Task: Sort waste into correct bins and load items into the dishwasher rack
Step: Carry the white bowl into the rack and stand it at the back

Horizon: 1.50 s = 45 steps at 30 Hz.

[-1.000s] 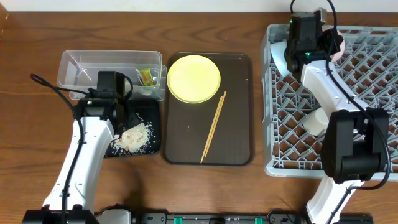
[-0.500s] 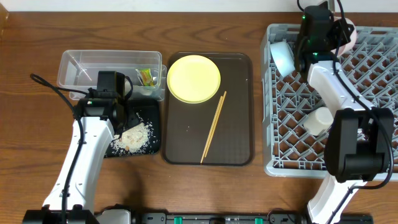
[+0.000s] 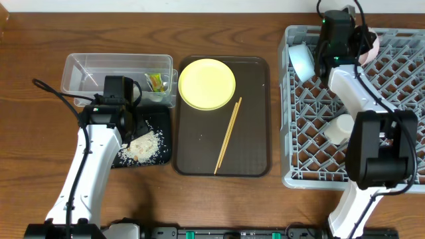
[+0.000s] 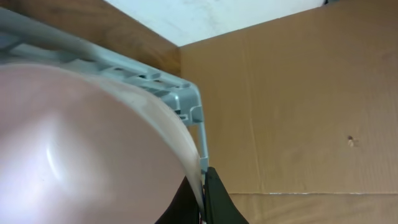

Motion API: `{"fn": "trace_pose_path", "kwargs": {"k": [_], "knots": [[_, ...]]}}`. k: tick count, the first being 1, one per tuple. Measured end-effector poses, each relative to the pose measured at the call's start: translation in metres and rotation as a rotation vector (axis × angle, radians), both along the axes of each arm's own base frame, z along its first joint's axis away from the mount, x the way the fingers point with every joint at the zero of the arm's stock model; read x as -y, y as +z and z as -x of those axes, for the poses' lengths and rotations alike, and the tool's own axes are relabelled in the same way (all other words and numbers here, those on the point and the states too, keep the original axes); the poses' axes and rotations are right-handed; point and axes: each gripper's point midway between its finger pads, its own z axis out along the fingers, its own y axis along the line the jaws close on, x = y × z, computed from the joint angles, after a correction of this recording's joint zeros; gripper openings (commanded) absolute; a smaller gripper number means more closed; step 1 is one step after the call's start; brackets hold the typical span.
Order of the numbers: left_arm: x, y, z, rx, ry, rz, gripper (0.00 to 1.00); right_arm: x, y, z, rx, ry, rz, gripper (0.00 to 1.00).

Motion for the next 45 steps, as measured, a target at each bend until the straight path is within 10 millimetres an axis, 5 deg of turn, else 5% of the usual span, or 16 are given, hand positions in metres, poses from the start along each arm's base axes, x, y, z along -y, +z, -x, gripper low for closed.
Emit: {"fn": "trace_pose_path", "kwargs": {"k": [8,17,27,32,36,39,45], "knots": [[0.0,0.0,0.0,0.0,0.0,0.0,0.64,-0.001,-0.002,0.001,0.025,-0.017,-0.013,0.01],[0.0,0.0,0.0,0.0,0.0,0.0,0.64,-0.024,-0.017,0.022,0.018,-0.082,-0.065,0.07],[0.0,0.0,0.0,0.002,0.0,0.0,0.64,-0.059,-0.084,0.063,-0.147,-0.093,-0.249,0.2],[0.0,0.0,0.0,0.002,0.0,0.0,0.65,-0.073,-0.101,0.07,-0.128,-0.111,-0.39,0.24],[0.0,0.0,0.0,0.002,0.0,0.0,0.64,-0.084,-0.094,0.069,-0.075,-0.098,-0.516,0.43],[0.0,0.0,0.0,0.002,0.0,0.0,0.64,-0.096,-0.072,0.07,-0.023,-0.059,-0.617,0.62],[0.0,0.0,0.0,0.002,0.0,0.0,0.65,-0.142,-0.012,0.081,0.034,0.118,-0.918,0.6]]}}
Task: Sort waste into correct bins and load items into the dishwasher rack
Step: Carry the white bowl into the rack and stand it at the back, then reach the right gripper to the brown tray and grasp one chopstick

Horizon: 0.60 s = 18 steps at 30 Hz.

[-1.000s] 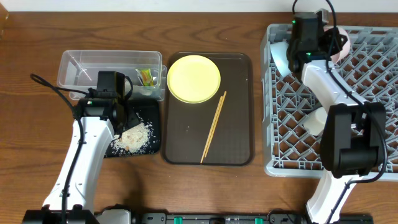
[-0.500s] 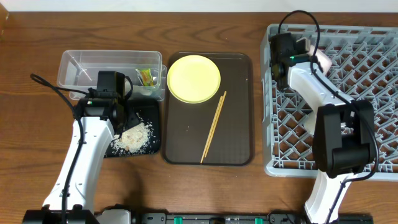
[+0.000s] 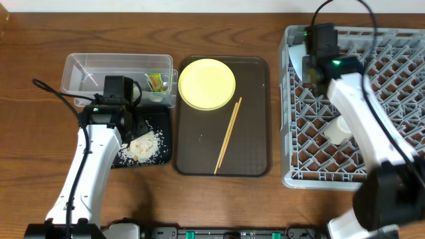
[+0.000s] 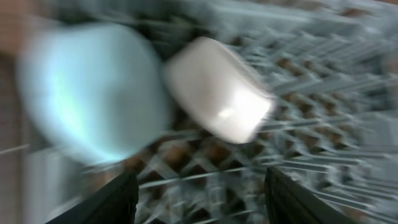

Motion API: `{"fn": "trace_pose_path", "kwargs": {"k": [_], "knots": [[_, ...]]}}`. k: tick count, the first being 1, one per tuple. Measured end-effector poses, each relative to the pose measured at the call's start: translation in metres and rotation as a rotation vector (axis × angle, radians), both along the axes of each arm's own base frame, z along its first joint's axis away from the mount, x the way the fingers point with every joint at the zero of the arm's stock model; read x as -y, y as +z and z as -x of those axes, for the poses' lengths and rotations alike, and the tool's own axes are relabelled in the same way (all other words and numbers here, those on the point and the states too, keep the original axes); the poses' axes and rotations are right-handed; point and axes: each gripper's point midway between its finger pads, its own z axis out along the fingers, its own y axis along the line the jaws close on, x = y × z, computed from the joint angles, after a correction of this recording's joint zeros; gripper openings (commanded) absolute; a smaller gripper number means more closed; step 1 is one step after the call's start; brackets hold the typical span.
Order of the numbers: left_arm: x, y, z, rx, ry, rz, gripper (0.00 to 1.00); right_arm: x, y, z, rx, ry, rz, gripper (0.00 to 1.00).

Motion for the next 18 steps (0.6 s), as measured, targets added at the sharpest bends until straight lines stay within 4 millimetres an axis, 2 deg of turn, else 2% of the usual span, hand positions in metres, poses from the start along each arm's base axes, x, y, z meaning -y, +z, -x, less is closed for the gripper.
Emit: {"fn": "trace_pose_path", "kwargs": {"k": [2,4,10,13,18], "knots": [[0.0,0.0,0.0,0.0,0.0,0.0,0.7,-0.03,0.013,0.006,0.013,0.099,-0.141,0.58],[0.0,0.0,0.0,0.001,0.002,0.0,0.7,-0.062,0.017,0.012,0.003,0.2,-0.262,0.57],[0.0,0.0,0.0,0.002,0.007,0.002,0.71,-0.145,0.003,0.045,-0.127,0.399,-0.441,0.58],[0.0,0.0,0.0,0.002,0.007,0.002,0.71,-0.175,-0.009,0.062,-0.188,0.438,-0.457,0.59],[0.0,0.0,0.0,0.001,0.008,0.002,0.71,-0.204,-0.043,0.086,-0.307,0.401,-0.425,0.59]]}}
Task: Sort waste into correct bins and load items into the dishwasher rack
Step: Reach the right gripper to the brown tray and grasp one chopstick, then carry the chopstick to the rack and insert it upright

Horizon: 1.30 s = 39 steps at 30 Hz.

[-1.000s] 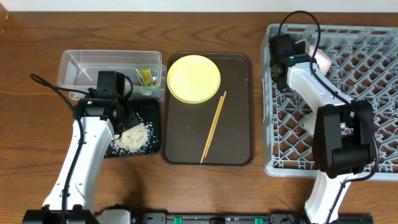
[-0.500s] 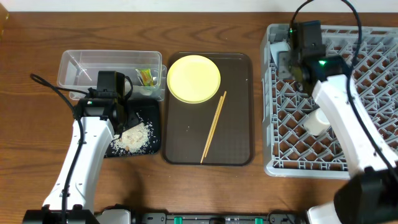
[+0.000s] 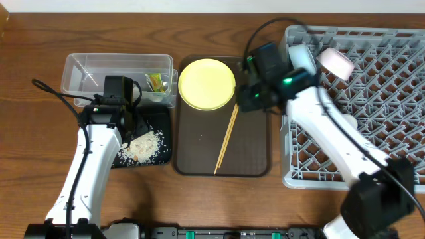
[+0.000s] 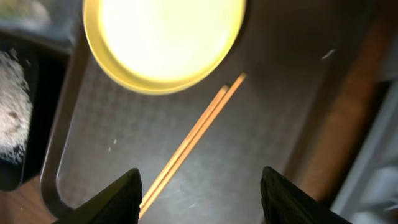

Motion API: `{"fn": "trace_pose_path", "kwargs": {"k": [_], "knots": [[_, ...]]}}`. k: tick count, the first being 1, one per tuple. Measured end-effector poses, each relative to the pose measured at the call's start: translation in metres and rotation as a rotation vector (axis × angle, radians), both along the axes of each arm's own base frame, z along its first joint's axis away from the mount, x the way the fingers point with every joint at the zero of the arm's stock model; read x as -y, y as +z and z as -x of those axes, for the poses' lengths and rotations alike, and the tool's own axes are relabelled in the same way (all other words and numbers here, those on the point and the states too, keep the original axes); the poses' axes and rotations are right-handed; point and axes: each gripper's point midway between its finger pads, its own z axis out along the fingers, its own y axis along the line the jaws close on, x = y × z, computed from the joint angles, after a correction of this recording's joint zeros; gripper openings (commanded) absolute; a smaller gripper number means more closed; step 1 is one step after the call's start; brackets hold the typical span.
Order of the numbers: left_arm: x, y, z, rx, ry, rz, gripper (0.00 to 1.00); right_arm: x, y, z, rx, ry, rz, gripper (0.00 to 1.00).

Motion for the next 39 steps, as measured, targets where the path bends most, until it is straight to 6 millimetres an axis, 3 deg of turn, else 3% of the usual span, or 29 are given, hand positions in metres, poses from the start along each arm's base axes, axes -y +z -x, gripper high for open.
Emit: {"fn": "trace_pose_path", "kwargs": {"k": [3,12,18,36,39], "knots": [[0.0,0.0,0.0,0.0,0.0,0.0,0.71,-0.01,-0.022,0.008,-0.059,-0.032,0.031,0.59],[0.0,0.0,0.0,0.0,0.0,0.0,0.71,-0.014,-0.089,0.024,-0.21,-0.17,0.143,0.57],[0.0,0.0,0.0,0.0,0.0,0.0,0.71,-0.011,-0.119,0.029,-0.268,-0.211,0.194,0.56],[0.0,0.0,0.0,0.0,0.0,0.0,0.71,-0.004,-0.126,0.032,-0.282,-0.279,0.212,0.56],[0.0,0.0,0.0,0.0,0.0,0.0,0.71,0.003,-0.132,0.04,-0.301,-0.287,0.245,0.53]]}}
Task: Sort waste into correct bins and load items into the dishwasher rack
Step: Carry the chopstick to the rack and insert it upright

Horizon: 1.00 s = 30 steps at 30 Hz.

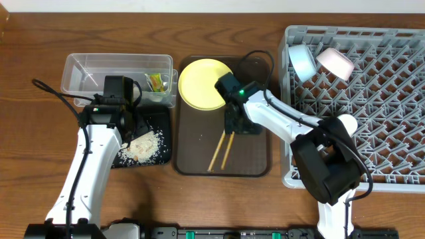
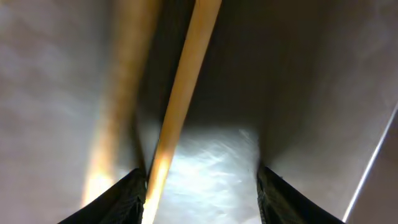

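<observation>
Two wooden chopsticks [image 1: 218, 151] lie on the brown tray [image 1: 255, 156], their upper ends under my right gripper [image 1: 232, 126]. Seen from the right wrist, the gripper [image 2: 202, 199] is open and very close to the tray; one chopstick [image 2: 183, 93] runs between its fingers beside the left finger [image 2: 121, 202], and the other chopstick [image 2: 118, 93] lies blurred outside it. A yellow plate [image 1: 201, 83] sits at the tray's far end. The grey dishwasher rack [image 1: 392, 166] holds a pale blue bowl [image 1: 304, 61], a pink bowl [image 1: 334, 62] and a white cup [image 1: 346, 123]. My left gripper [image 1: 127, 99] hangs over the bins, its jaws hidden.
A clear bin [image 1: 86, 70] with a small wrapper [image 1: 157, 81] stands at the far left. In front of it is a black container [image 1: 159, 123] with rice scraps [image 1: 141, 146]. The right arm reaches from the rack across the tray's right side.
My right gripper was open above the tray beside the plate's right edge; now it is low on the tray astride one chopstick. The chopsticks lie slightly parted. The left arm has not moved.
My right gripper was at the rack's far side with the pink bowl close against it. Then it stood open over the rack near the blue bowl. Then the pink bowl stood in the rack and the gripper was over the tray, and now it is down at the chopsticks.
</observation>
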Motion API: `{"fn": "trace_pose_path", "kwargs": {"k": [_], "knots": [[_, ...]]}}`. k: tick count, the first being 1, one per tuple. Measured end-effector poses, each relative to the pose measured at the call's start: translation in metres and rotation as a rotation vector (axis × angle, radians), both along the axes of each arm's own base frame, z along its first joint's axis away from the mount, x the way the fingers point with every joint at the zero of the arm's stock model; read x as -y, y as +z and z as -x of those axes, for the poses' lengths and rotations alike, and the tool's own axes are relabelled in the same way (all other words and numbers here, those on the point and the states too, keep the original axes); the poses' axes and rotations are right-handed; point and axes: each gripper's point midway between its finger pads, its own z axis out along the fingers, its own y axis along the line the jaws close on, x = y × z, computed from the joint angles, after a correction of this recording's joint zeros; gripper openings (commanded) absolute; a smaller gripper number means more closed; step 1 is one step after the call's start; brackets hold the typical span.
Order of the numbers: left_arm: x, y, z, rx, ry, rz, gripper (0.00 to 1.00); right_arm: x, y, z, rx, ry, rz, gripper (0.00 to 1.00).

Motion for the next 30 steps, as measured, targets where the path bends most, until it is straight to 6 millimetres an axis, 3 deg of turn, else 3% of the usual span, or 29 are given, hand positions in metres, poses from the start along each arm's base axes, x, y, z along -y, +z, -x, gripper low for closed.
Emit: {"fn": "trace_pose_path", "kwargs": {"k": [2,5,12,18,24,27,30], "knots": [[0.0,0.0,0.0,0.001,0.002,0.0,0.71,0.001,0.0,0.001,-0.004,-0.005,0.003,0.51],[0.0,0.0,0.0,0.001,0.003,0.001,0.71,0.001,0.0,0.002,-0.007,-0.01,0.005,0.41],[0.0,0.0,0.0,0.001,0.006,0.001,0.71,0.005,0.0,0.003,-0.012,-0.02,0.018,0.03],[0.0,0.0,0.0,0.001,0.006,0.001,0.71,0.016,0.001,-0.004,-0.013,-0.051,0.017,0.01],[0.0,0.0,0.0,0.001,0.006,0.002,0.71,0.04,0.012,-0.022,0.011,-0.072,0.004,0.01],[0.0,0.0,0.0,0.001,0.006,0.002,0.71,0.053,0.038,-0.035,0.069,-0.051,-0.025,0.01],[0.0,0.0,0.0,0.001,0.006,0.001,0.71,0.069,0.081,-0.042,0.153,-0.017,-0.055,0.01]]}}
